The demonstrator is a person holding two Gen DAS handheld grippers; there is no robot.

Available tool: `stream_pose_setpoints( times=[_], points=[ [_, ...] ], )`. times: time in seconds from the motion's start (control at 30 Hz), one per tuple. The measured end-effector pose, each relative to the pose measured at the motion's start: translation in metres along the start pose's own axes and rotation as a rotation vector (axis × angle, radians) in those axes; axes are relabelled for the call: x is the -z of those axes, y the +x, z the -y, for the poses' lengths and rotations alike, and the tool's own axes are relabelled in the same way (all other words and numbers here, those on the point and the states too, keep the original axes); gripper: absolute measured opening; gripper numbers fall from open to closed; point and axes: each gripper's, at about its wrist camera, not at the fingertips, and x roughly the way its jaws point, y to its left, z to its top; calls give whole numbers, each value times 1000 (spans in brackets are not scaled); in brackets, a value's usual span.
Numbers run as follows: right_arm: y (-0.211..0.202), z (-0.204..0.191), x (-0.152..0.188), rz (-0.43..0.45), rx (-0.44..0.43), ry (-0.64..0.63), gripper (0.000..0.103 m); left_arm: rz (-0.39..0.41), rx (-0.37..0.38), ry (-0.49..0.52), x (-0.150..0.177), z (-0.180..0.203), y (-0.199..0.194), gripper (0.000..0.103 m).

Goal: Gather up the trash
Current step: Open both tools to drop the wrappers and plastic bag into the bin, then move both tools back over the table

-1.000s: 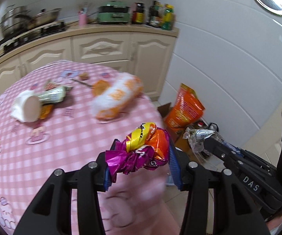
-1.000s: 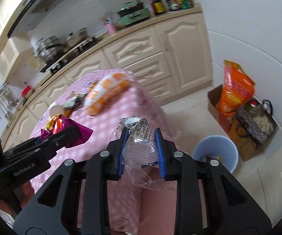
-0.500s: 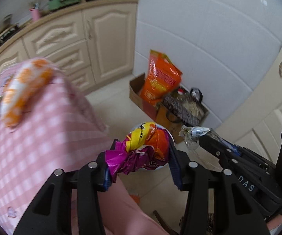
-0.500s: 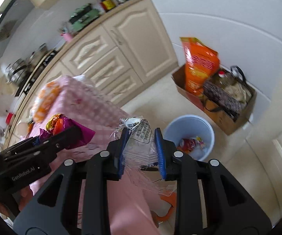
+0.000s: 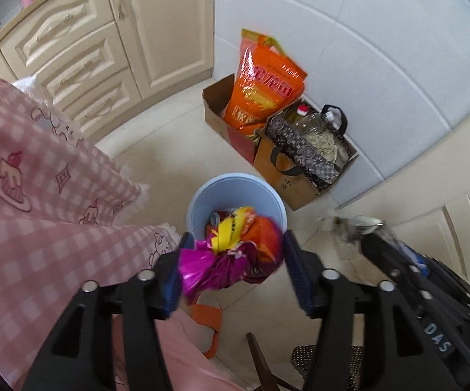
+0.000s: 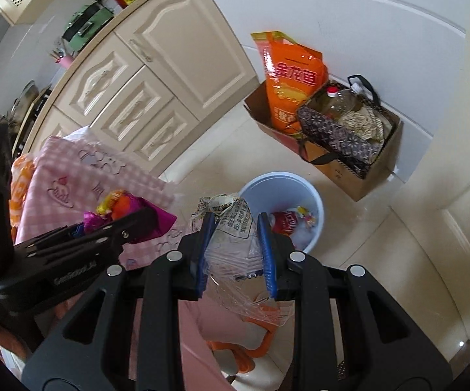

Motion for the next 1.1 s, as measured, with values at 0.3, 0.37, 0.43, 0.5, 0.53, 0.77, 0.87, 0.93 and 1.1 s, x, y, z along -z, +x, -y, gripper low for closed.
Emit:
stream_pose_setpoints(
  times=[0.3, 0.37, 0.43, 0.5, 0.53, 0.77, 0.87, 0.93, 1.1],
  points=[
    [26, -5, -22, -30, -2, -16, 29, -46, -16, -59, -5, -22, 11, 60],
    [33, -8, -27, -52, -14, 0, 42, -41, -25, -65, -5, -27, 7, 60],
    [35, -10, -29, -35, -15, 17, 71, -36, -38, -73, -4, -33, 4, 60],
    [35, -11, -29, -37, -16, 16, 71, -29, -50, -78, -3, -37, 0, 60],
    [35, -12, -29, -39, -17, 18, 71, -24, -56, -82, -3, -40, -2, 60],
    [30, -14, -21, -46, -6, 26, 71, -12, -61, -87, 2, -44, -9, 60],
    [26, -17, -17, -46, 5, 15, 71, -2, -52, -78, 6, -42, -13, 60],
    [23, -19, -13, -50, 3, 10, 71, 4, -38, -75, 8, -40, -15, 60],
    [15, -24, -3, -49, 6, 8, 71, 12, -36, -67, 17, -39, -22, 60]
  ],
)
